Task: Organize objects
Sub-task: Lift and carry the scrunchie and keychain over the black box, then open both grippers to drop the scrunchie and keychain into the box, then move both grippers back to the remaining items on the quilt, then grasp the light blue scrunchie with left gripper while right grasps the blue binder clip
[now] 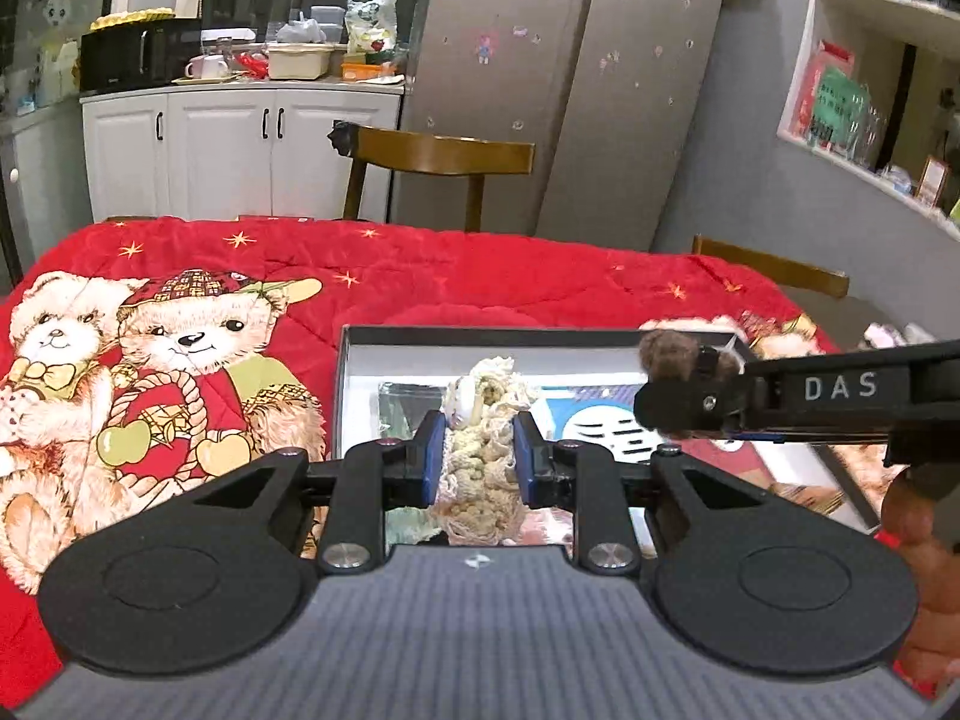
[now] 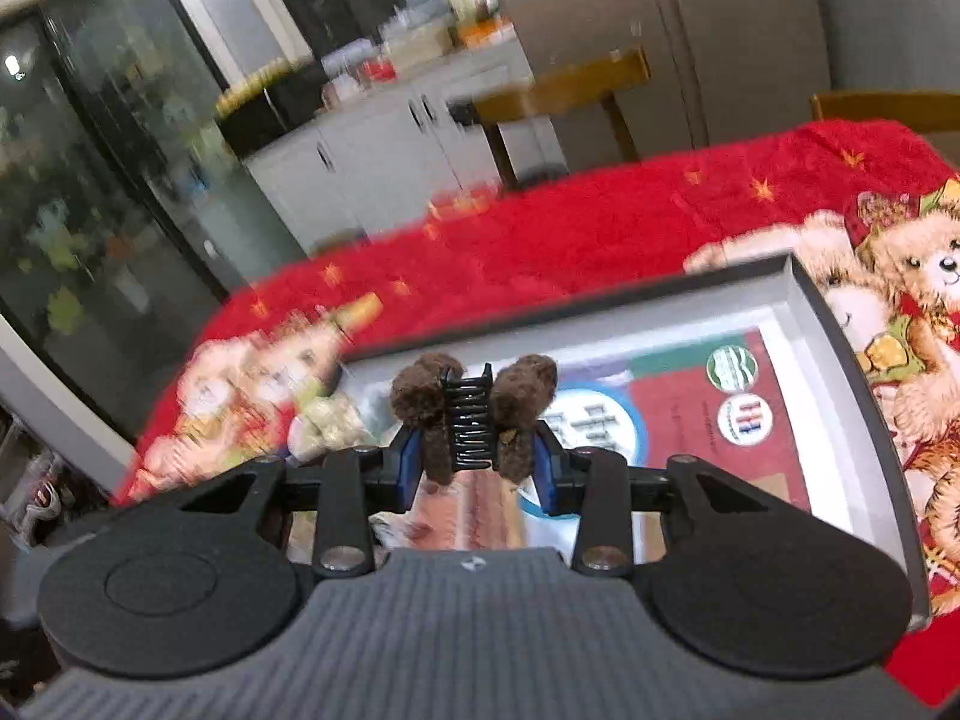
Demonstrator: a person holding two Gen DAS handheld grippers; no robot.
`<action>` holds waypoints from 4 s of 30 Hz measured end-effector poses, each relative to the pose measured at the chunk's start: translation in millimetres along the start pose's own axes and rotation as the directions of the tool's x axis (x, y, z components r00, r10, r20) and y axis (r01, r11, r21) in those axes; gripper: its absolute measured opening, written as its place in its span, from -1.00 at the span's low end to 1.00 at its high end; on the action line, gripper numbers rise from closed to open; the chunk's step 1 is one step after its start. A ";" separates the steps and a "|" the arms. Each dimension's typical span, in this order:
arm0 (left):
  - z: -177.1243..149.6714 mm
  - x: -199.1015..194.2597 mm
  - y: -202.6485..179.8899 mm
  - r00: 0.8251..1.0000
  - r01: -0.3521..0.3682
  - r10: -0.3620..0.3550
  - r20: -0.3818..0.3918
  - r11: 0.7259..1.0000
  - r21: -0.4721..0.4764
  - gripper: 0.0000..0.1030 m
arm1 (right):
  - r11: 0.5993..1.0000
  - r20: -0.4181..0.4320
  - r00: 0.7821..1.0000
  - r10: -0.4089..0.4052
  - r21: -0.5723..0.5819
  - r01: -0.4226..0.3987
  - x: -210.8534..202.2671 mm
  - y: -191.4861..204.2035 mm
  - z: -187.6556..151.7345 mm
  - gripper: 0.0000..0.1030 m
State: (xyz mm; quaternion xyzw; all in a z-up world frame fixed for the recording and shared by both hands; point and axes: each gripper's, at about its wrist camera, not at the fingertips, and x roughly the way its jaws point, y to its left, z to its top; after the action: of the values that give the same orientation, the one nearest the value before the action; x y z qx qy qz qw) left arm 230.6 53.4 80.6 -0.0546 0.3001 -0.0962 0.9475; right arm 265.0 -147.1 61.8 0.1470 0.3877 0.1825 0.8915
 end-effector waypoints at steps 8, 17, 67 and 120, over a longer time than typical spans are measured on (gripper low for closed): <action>-15.7 31.6 -0.6 0.999 -0.005 0.006 -0.054 1.000 0.028 -0.45 | 0.998 -0.094 0.995 -0.014 0.067 0.020 31.4 -30.2 -10.1 -0.21; -24.2 37.5 -1.6 0.998 -0.032 0.035 -0.050 0.998 0.046 -0.44 | 0.998 -0.113 0.994 0.009 0.066 -0.002 32.5 -27.9 -12.9 -0.21; 6.2 -187.3 18.8 0.949 -0.021 -0.013 0.314 0.994 0.106 0.56 | 0.974 0.250 0.941 0.227 -0.083 -0.212 -138.4 44.2 -28.9 0.57; -135.9 -91.6 34.6 1.000 0.002 -0.002 0.005 1.000 -0.002 -0.11 | 0.976 0.133 0.990 -0.038 -0.206 0.065 -65.8 20.2 -170.3 -0.08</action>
State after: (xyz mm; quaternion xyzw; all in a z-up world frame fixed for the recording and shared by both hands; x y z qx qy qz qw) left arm 83.7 100.6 15.4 -0.0559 0.2979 -0.0967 0.9481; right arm 92.2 -137.4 0.2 0.0535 0.3121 0.1891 0.9295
